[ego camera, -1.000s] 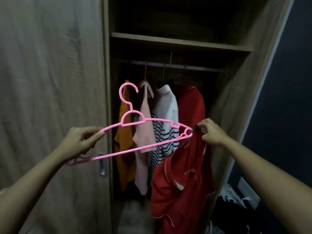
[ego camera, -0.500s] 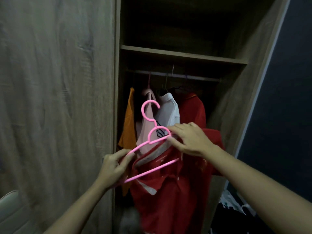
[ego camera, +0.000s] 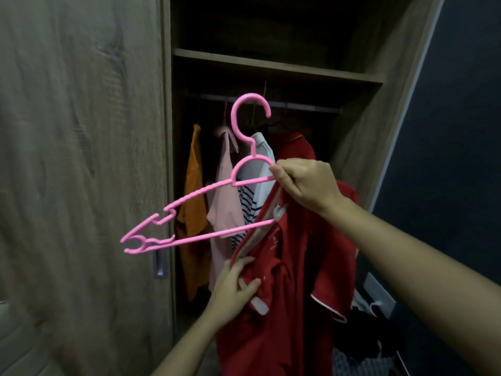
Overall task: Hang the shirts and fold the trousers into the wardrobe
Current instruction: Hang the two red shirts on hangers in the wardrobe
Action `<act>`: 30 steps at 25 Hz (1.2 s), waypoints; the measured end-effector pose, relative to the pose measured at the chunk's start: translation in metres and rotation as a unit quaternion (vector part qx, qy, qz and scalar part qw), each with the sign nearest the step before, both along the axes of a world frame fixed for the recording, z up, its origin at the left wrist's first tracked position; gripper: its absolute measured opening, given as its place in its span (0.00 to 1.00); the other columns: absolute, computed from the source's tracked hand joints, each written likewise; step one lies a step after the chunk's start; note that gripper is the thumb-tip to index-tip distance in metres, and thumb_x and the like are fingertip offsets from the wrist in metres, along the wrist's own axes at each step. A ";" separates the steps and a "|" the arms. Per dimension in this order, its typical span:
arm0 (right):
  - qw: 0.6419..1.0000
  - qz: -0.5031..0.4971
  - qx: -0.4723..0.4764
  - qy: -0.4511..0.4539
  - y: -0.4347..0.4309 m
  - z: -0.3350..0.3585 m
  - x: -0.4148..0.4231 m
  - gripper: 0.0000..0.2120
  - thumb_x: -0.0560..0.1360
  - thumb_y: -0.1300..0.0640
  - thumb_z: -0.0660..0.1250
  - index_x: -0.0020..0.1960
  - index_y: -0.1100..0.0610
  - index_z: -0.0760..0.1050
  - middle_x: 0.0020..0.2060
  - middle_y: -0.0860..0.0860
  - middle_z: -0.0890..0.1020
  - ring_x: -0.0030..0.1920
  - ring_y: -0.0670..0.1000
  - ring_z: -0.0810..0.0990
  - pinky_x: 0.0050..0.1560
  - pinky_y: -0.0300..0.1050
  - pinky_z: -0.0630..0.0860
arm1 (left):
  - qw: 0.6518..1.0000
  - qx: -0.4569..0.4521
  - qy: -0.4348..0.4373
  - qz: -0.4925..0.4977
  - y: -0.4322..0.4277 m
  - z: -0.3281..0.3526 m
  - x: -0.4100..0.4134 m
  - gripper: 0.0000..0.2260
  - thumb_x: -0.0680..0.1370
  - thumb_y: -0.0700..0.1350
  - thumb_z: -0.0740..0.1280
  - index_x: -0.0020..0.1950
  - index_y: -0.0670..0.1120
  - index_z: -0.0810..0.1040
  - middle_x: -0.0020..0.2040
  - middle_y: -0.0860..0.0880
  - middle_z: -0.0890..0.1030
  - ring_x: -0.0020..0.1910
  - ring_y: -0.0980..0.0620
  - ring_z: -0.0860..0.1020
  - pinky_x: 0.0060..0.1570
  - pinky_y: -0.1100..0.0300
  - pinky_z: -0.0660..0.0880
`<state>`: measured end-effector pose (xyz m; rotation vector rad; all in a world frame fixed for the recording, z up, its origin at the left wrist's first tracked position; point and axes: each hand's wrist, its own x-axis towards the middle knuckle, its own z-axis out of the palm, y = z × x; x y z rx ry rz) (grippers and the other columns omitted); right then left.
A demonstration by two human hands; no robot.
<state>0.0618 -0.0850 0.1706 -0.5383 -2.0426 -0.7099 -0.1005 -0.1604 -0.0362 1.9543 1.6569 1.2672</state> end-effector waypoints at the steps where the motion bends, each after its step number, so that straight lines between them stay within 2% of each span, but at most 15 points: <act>1: 1.000 0.005 0.005 -0.010 0.001 0.002 0.009 0.18 0.79 0.45 0.53 0.36 0.51 0.72 0.28 0.50 0.77 0.30 0.52 0.79 0.23 0.42 0.65 | 0.998 -0.012 -0.007 -0.057 0.005 0.003 -0.008 0.25 0.63 0.60 0.64 0.59 0.58 0.73 0.59 0.53 0.71 0.61 0.54 0.71 0.57 0.77 0.61; 3: 0.999 -0.011 0.009 -0.032 0.011 -0.003 0.034 0.21 0.80 0.43 0.50 0.38 0.51 0.74 0.29 0.50 0.78 0.31 0.54 0.80 0.22 0.44 0.69 | 0.996 -0.012 -0.044 -0.079 0.015 0.009 -0.037 0.25 0.58 0.54 0.69 0.55 0.59 0.75 0.53 0.57 0.77 0.53 0.58 0.76 0.53 0.76 0.67; 5: 0.998 -0.037 0.016 -0.047 0.024 -0.017 0.060 0.26 0.80 0.41 0.47 0.39 0.52 0.78 0.31 0.51 0.80 0.31 0.55 0.81 0.22 0.46 0.72 | 0.993 -0.032 -0.100 -0.059 0.015 0.022 -0.069 0.24 0.55 0.45 0.71 0.51 0.52 0.79 0.43 0.54 0.82 0.42 0.57 0.78 0.41 0.72 0.73; 6: 0.998 -0.045 0.015 -0.052 0.030 -0.027 0.070 0.27 0.80 0.40 0.47 0.39 0.52 0.79 0.31 0.51 0.80 0.30 0.55 0.81 0.22 0.46 0.73 | 0.993 -0.045 -0.099 -0.046 0.015 0.029 -0.082 0.23 0.55 0.42 0.70 0.50 0.47 0.80 0.43 0.52 0.80 0.41 0.54 0.78 0.38 0.73 0.73; 8: 0.997 -0.051 -0.005 -0.053 0.036 -0.047 0.080 0.27 0.80 0.40 0.47 0.39 0.53 0.78 0.30 0.52 0.79 0.28 0.56 0.80 0.21 0.48 0.74 | 0.998 -0.057 -0.022 -0.021 0.021 0.042 -0.102 0.18 0.57 0.41 0.67 0.46 0.44 0.82 0.45 0.48 0.75 0.42 0.52 0.76 0.38 0.72 0.70; 10: 0.998 -0.057 -0.027 -0.031 0.041 -0.064 0.083 0.27 0.81 0.41 0.47 0.37 0.54 0.77 0.29 0.52 0.77 0.26 0.57 0.78 0.20 0.48 0.74 | 0.997 -0.071 0.023 -0.011 0.022 0.060 -0.112 0.10 0.57 0.41 0.66 0.36 0.47 0.81 0.43 0.47 0.76 0.38 0.52 0.76 0.36 0.68 0.69; 12: 0.998 -0.047 -0.042 -0.011 0.043 -0.070 0.086 0.28 0.81 0.42 0.48 0.37 0.56 0.77 0.28 0.53 0.76 0.25 0.56 0.77 0.20 0.48 0.74 | 0.996 -0.083 0.024 -0.021 0.020 0.078 -0.117 0.08 0.58 0.40 0.67 0.32 0.51 0.81 0.40 0.47 0.79 0.35 0.55 0.77 0.35 0.65 0.71; 15: 0.998 -0.035 -0.023 -0.037 0.042 -0.065 0.094 0.30 0.81 0.43 0.47 0.38 0.58 0.80 0.27 0.53 0.77 0.24 0.56 0.77 0.19 0.46 0.73 | 0.994 -0.086 0.020 -0.065 0.012 0.104 -0.123 0.17 0.64 0.34 0.69 0.39 0.56 0.85 0.39 0.54 0.81 0.35 0.64 0.78 0.34 0.73 0.71; 17: 0.994 -0.067 0.018 -0.084 0.040 -0.065 0.097 0.31 0.81 0.42 0.46 0.39 0.56 0.82 0.27 0.52 0.77 0.23 0.55 0.77 0.16 0.43 0.71 | 0.996 -0.082 0.014 -0.038 0.008 0.117 -0.119 0.19 0.68 0.28 0.67 0.47 0.50 0.85 0.38 0.58 0.82 0.37 0.66 0.79 0.35 0.77 0.70; 20: 0.988 -0.139 -0.053 -0.031 0.027 -0.068 0.082 0.30 0.79 0.37 0.44 0.41 0.52 0.79 0.31 0.51 0.78 0.29 0.56 0.81 0.22 0.46 0.74 | 0.991 0.022 0.068 0.117 0.003 0.126 -0.095 0.16 0.68 0.31 0.67 0.47 0.49 0.86 0.39 0.53 0.80 0.38 0.59 0.78 0.37 0.76 0.69; 22: 0.972 -0.172 -0.157 0.030 0.017 -0.067 0.063 0.26 0.75 0.35 0.47 0.43 0.51 0.76 0.36 0.50 0.79 0.40 0.57 0.82 0.33 0.49 0.76 | 0.962 0.119 0.074 0.233 -0.003 0.135 -0.077 0.11 0.68 0.33 0.67 0.43 0.45 0.86 0.37 0.48 0.77 0.39 0.47 0.79 0.39 0.63 0.71; 24: 0.961 -0.170 -0.206 0.070 0.009 -0.060 0.046 0.21 0.76 0.37 0.52 0.45 0.50 0.75 0.40 0.49 0.80 0.45 0.55 0.81 0.38 0.48 0.74 | 0.930 0.224 0.093 0.277 -0.008 0.142 -0.054 0.08 0.68 0.35 0.66 0.40 0.41 0.85 0.35 0.45 0.76 0.37 0.41 0.78 0.38 0.57 0.71; 27: 0.952 -0.122 -0.246 0.134 0.000 -0.043 0.036 0.15 0.76 0.40 0.58 0.46 0.48 0.76 0.40 0.45 0.81 0.45 0.49 0.80 0.41 0.45 0.71 | 0.901 0.336 0.210 0.173 -0.012 0.131 -0.016 0.11 0.70 0.42 0.61 0.41 0.40 0.82 0.36 0.42 0.76 0.37 0.43 0.74 0.38 0.54 0.69; 28: 0.948 -0.103 -0.262 0.146 -0.001 -0.039 0.038 0.13 0.76 0.40 0.59 0.46 0.47 0.76 0.38 0.44 0.81 0.44 0.47 0.79 0.41 0.44 0.71 | 0.898 0.347 0.240 0.125 -0.013 0.124 -0.010 0.12 0.72 0.43 0.61 0.47 0.40 0.82 0.38 0.42 0.77 0.39 0.45 0.73 0.40 0.54 0.69; 30: 0.939 -0.071 -0.288 0.174 0.000 -0.037 0.046 0.11 0.74 0.39 0.62 0.46 0.46 0.76 0.37 0.41 0.81 0.41 0.45 0.79 0.43 0.44 0.72 | 0.911 0.333 0.233 0.071 -0.014 0.122 -0.018 0.18 0.75 0.49 0.61 0.61 0.43 0.77 0.48 0.44 0.80 0.46 0.49 0.73 0.47 0.55 0.70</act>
